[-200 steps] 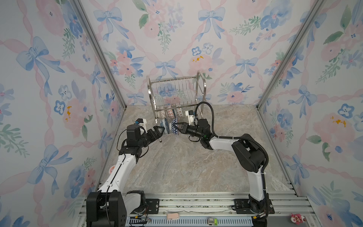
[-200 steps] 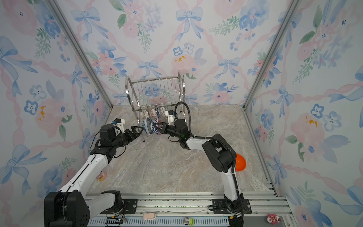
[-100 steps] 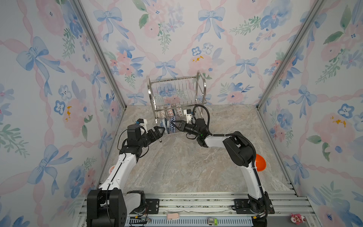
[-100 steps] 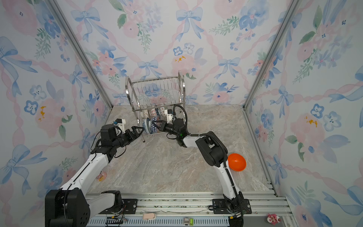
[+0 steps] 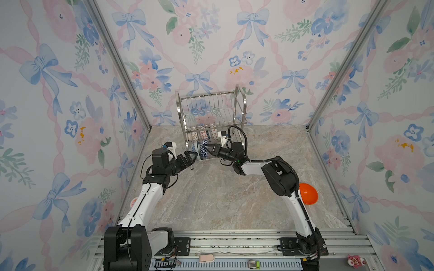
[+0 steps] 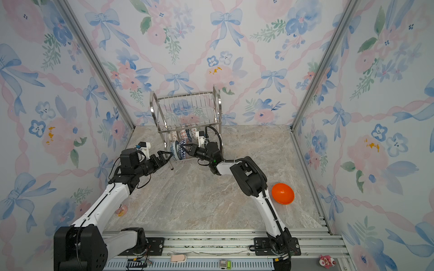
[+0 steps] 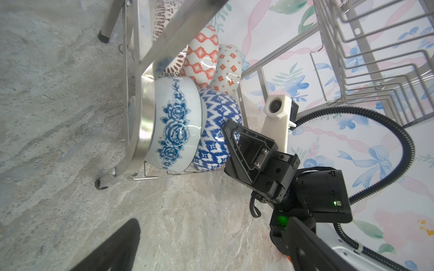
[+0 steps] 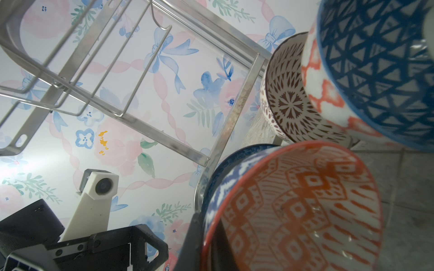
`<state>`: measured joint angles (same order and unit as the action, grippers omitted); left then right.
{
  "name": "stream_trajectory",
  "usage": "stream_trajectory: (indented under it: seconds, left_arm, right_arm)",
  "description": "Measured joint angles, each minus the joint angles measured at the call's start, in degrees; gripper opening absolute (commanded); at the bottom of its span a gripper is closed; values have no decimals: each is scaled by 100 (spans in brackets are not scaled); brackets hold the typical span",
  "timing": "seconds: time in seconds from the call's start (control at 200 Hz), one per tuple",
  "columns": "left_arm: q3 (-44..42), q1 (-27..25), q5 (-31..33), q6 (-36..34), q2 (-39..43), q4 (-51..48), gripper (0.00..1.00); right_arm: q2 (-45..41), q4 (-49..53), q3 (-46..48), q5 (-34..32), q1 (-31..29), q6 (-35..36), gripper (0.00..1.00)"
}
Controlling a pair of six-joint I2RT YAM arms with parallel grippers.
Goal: Load the bowls into the dish rack
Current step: 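Lower the red-patterned bowl into the slot beside the blue-and-white bowl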
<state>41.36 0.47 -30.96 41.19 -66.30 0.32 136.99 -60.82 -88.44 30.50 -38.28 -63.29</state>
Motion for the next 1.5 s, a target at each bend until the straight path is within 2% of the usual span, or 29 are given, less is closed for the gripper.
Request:
stream_trajectory:
  seconds: [0.31, 0.87, 1.5]
  left_arm:
    - [0, 11, -2, 0, -20, 0, 98]
    - [0, 11, -2, 0, -20, 0, 98]
    - [0, 37, -11, 0, -24, 0, 98]
  right_arm:
    - [20, -15, -26, 42, 42, -74, 0]
    - [17, 234, -26, 109, 177, 297, 0]
    - [-210, 1165, -26, 439, 197, 1110, 6]
